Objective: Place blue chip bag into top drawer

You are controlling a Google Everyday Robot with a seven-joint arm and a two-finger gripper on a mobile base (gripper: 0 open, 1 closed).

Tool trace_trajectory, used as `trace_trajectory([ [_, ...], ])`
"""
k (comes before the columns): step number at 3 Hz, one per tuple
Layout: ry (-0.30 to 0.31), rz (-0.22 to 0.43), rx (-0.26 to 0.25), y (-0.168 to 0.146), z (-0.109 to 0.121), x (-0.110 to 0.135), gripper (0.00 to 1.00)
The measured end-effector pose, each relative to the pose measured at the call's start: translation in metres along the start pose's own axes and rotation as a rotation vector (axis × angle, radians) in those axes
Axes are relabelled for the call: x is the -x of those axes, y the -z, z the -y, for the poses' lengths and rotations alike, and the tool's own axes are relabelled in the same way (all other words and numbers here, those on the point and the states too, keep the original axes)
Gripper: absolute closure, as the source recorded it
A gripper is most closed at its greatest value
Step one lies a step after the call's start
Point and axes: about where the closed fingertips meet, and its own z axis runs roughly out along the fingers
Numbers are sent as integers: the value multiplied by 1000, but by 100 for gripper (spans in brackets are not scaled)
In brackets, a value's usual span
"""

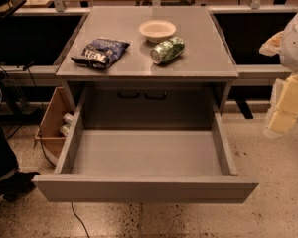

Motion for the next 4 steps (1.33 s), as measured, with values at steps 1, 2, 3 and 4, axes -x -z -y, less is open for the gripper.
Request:
trace_trajectory([
  [1, 0, 0, 0, 0, 0, 0, 0],
  [2, 20, 25, 2, -12, 9, 18, 0],
  [3, 43, 75, 30, -49, 29, 59, 0],
  [4, 58, 128, 69, -92, 45, 107, 0],
])
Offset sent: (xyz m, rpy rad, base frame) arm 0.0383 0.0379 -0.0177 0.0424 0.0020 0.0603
